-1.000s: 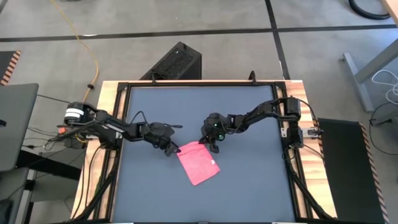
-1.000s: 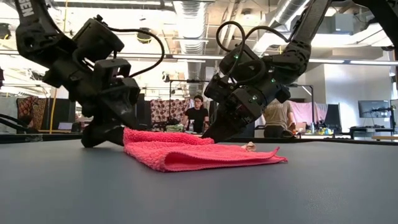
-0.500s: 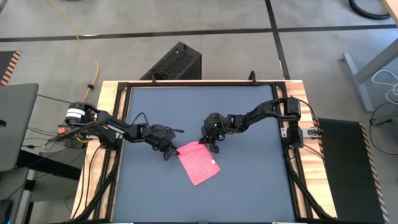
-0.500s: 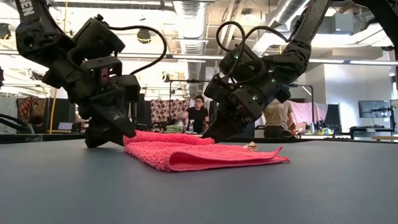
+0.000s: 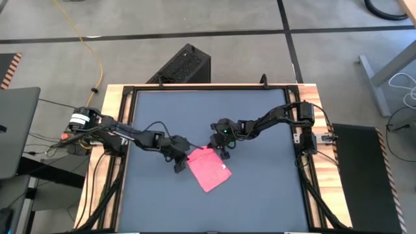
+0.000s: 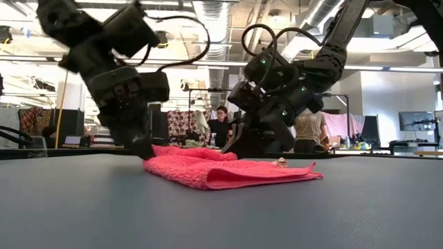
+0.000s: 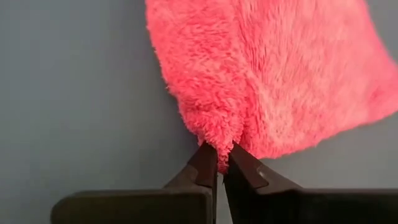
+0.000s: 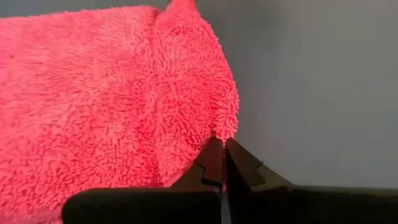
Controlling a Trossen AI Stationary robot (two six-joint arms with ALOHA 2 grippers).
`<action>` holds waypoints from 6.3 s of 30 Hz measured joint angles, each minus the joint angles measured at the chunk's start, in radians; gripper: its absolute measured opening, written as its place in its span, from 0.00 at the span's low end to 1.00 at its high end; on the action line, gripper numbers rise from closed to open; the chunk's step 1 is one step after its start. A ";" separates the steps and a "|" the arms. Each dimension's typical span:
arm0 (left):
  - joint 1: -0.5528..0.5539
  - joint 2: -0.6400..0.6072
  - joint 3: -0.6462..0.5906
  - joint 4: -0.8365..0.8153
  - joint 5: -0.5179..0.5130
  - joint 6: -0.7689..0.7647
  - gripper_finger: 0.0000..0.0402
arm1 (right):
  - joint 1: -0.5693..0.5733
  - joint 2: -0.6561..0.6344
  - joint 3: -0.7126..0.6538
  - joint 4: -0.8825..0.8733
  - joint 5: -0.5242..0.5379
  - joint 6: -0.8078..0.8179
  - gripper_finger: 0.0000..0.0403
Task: Roll towel
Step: Roll the light red towel
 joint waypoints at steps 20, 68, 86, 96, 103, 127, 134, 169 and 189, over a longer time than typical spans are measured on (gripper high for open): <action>-0.124 0.005 0.199 -0.386 -0.395 0.181 0.00 | 0.077 -0.072 0.000 -0.036 0.382 -0.386 0.05; -0.236 0.083 0.187 -0.285 -0.398 0.282 0.02 | 0.399 -0.095 -0.127 -0.048 0.648 -0.318 0.04; -0.076 -0.129 0.119 -0.118 -0.131 0.155 0.35 | 0.392 -0.092 -0.130 -0.064 0.627 -0.319 0.04; 0.042 -0.045 -0.010 0.196 -0.109 0.059 0.35 | 0.393 -0.091 -0.131 -0.059 0.632 -0.323 0.04; 0.018 0.080 -0.009 0.321 -0.038 0.055 0.35 | 0.393 -0.091 -0.131 -0.058 0.635 -0.325 0.04; -0.090 0.147 -0.001 0.288 -0.078 0.100 0.35 | 0.391 -0.091 -0.127 -0.067 0.601 -0.285 0.17; -0.093 0.211 0.001 0.323 -0.068 0.096 0.35 | 0.398 -0.122 -0.060 -0.186 0.593 -0.150 0.24; -0.064 0.212 0.001 0.309 0.010 0.189 0.35 | 0.020 -0.216 -0.076 -0.118 -0.236 0.568 0.59; -0.064 0.213 0.000 0.307 0.011 0.186 0.35 | 0.050 -0.216 -0.076 -0.123 -0.131 0.549 0.58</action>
